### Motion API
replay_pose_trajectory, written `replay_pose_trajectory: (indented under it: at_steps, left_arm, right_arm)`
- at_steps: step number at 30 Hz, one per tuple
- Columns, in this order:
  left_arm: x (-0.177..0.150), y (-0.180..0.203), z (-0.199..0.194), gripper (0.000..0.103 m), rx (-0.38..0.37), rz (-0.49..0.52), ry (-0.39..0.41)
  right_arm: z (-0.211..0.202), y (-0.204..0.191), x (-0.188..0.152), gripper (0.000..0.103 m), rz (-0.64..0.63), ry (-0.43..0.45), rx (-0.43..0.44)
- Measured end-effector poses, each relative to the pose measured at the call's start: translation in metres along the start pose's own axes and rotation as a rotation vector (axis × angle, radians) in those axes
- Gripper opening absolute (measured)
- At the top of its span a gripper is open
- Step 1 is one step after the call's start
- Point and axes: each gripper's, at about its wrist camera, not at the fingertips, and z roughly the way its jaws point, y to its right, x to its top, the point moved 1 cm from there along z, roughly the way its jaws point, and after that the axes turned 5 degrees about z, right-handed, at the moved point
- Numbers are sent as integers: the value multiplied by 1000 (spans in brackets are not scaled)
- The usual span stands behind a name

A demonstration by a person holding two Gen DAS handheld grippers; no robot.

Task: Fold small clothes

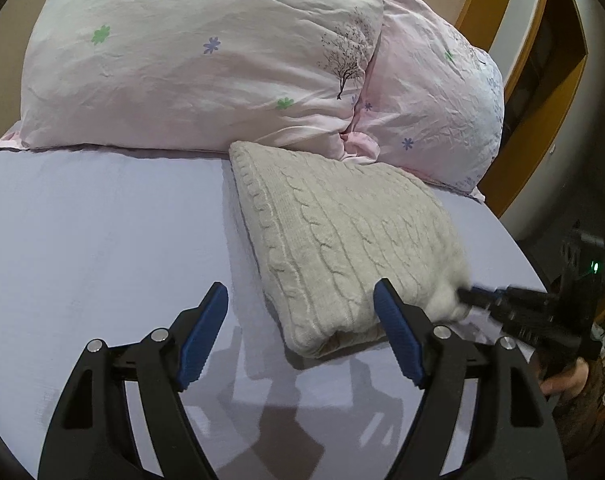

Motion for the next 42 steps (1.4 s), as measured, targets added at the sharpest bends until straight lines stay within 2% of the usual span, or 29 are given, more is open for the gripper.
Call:
replay_pose_trajectory:
  at_steps: [2, 5, 6, 8, 9, 11, 12, 13, 15, 17, 19, 23, 25, 28, 30, 32, 38, 42]
  left_arm:
    - [-1, 1, 0, 76, 4, 14, -2]
    - [-2, 4, 4, 76, -2, 33, -12]
    - [-3, 5, 5, 76, 6, 38, -16]
    - [-5, 5, 5, 76, 1, 34, -22]
    - [-6, 4, 4, 76, -10, 26, -25]
    - [-9, 3, 1, 86, -11, 18, -27]
    - [-11, 2, -1, 88, -5, 10, -27]
    - [-13, 0, -3, 91, -1, -2, -28]
    - [-19, -2, -8, 92, -3, -46, -40]
    - [-27, -1, -13, 96, -2, -87, -52]
    - [-37, 7, -15, 99, 56, -97, -68]
    - [-48, 26, -9, 102, 180, -47, -86]
    - [-50, 30, -3, 102, 216, -27, -102]
    - [-54, 33, 6, 102, 211, -30, -142]
    - [-57, 36, 10, 102, 226, -15, -152]
    - [-59, 38, 13, 102, 237, -2, -162]
    - [-64, 45, 25, 102, 312, 33, -191]
    - [-66, 51, 29, 102, 348, 72, -202]
  right_arm:
    - [1, 13, 4, 6, 35, -4, -37]
    - [14, 3, 2, 7, -33, -26, -98]
    - [13, -2, 3, 8, -51, -28, -86]
    - [8, -3, 3, 22, -33, -27, -14]
    - [5, -2, 2, 25, -20, -20, -1]
    - [-4, 6, 1, 48, 37, -3, 45]
    - [-11, 14, 0, 52, 98, 9, 113]
    - [-16, 21, 0, 63, 146, 14, 160]
    - [-25, 31, -1, 67, 214, 27, 212]
    - [-30, 31, -4, 72, 221, 34, 197]
    - [-27, 22, -9, 81, 189, 18, 123]
    - [-10, -3, -20, 81, 98, -13, 11]
    - [-6, -12, -25, 81, 72, -29, -9]
    - [1, -19, -34, 81, 62, -79, 2]
    - [7, -24, -40, 81, 44, -104, -29]
    - [14, -27, -43, 89, 41, -122, -59]
    - [18, -40, -46, 100, 6, -115, -81]
    - [23, -49, -51, 101, -48, -109, -144]
